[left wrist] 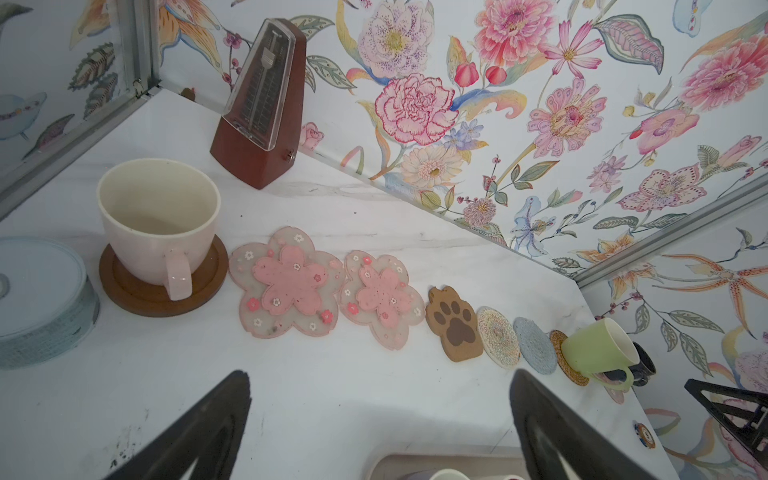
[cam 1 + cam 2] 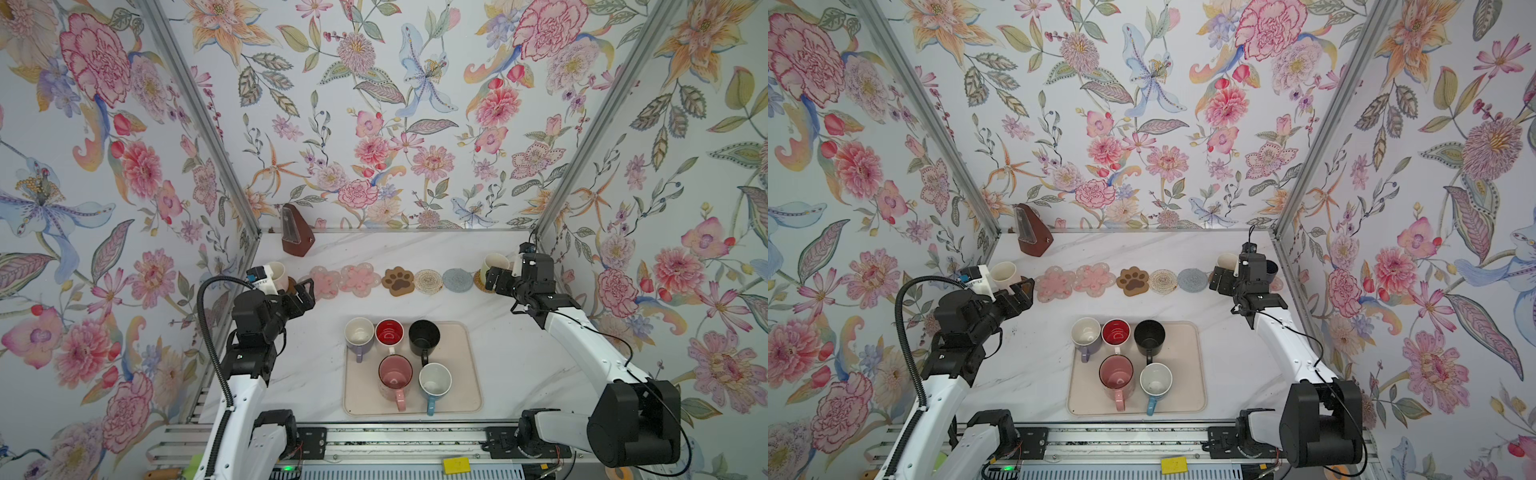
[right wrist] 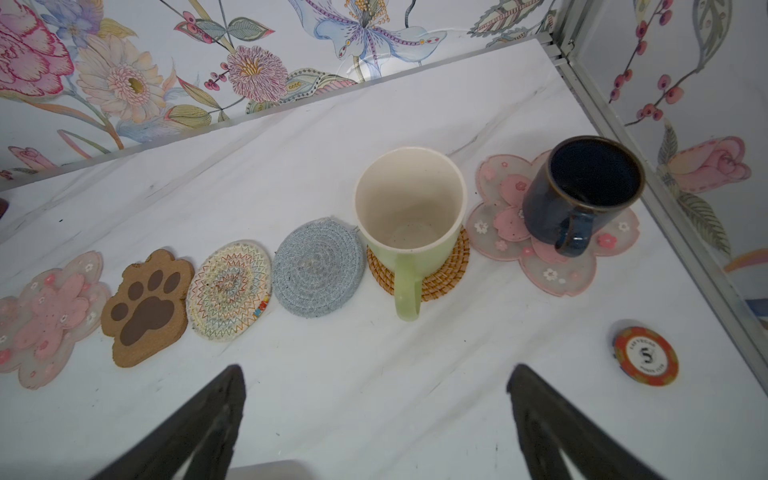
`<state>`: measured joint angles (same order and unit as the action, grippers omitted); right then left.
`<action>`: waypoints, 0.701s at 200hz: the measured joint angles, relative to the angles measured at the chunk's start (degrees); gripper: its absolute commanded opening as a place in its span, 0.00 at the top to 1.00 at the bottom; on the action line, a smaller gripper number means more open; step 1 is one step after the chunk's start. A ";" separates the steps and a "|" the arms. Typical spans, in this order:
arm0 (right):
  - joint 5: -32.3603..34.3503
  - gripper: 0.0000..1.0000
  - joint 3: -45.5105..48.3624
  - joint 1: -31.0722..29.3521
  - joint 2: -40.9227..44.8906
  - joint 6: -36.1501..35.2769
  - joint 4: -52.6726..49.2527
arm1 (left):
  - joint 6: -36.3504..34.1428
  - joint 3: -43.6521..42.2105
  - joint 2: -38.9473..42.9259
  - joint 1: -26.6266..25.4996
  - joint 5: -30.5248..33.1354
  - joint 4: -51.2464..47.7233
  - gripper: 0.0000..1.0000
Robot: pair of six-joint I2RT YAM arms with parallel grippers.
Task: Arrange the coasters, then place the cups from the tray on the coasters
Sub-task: 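Open the right gripper and raise it while the left gripper reaches toward the tray, then grasp the lavender mug on the tray with the left gripper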
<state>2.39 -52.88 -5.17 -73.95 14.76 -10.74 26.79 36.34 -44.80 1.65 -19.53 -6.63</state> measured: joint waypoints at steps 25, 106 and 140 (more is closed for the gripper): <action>0.24 0.01 0.00 0.00 -0.02 0.31 0.00 | 0.59 -0.48 0.00 -6.40 1.42 -2.95 0.01; 0.61 0.01 -0.02 0.00 -0.02 1.55 0.00 | 0.68 -0.48 0.00 -26.86 10.84 -17.86 0.06; 0.61 0.01 -0.02 0.00 -0.02 1.60 0.02 | 2.16 -1.16 -1.77 -33.94 12.74 -19.32 0.08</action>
<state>3.01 -52.90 -5.17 -73.97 16.36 -10.72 28.95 35.18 -46.57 -32.29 -6.79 -25.96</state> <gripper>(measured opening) 0.992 0.925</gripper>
